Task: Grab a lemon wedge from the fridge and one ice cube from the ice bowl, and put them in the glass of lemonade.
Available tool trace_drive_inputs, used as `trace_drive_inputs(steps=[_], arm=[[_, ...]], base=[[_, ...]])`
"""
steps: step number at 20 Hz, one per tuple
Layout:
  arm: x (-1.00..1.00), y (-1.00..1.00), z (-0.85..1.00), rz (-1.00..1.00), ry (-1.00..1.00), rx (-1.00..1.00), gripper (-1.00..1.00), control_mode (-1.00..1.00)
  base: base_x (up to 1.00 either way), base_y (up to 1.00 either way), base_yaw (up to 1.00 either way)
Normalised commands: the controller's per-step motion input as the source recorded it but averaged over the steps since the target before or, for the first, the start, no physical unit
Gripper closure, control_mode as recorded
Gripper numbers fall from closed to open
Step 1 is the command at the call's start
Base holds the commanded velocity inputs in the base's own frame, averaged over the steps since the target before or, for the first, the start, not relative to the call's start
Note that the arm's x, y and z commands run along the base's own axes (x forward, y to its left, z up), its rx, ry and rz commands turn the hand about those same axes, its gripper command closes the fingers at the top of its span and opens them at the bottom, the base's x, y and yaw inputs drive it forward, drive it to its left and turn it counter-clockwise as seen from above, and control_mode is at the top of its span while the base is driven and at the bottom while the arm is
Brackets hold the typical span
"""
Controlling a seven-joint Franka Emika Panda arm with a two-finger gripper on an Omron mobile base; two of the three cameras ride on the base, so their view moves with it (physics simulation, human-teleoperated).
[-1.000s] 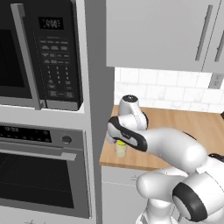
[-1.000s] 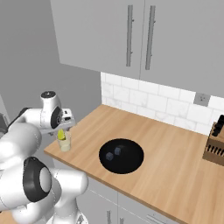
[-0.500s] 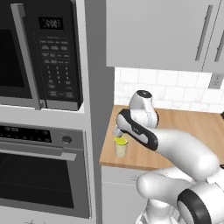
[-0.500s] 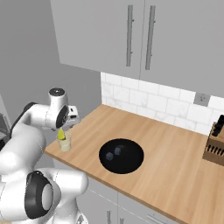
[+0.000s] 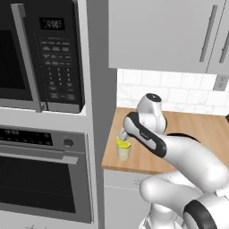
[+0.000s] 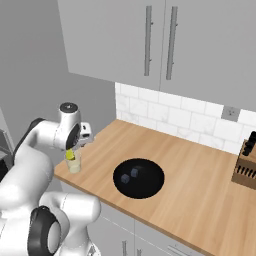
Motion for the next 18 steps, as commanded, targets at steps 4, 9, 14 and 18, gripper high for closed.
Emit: trace_drive_inputs(steps=[4, 9, 14, 18], arm=[[-0.25, -0.06, 0.05, 0.0, -0.08, 0.04, -1.0, -1.0], [-0.16, -0.37, 0.26, -0.01, 0.01, 0.0, -1.0, -1.0], [-0.11, -0.9, 0.35, -0.06, 0.1, 0.0, -1.0, -1.0], [-0.03, -0.88, 0.3, -0.06, 0.17, 0.0, -1.0, -1.0]], base=[[0.0, 0.0, 0.0], [0.0, 0.0, 0.0], [0.0, 0.0, 0.0], [0.0, 0.0, 0.0]])
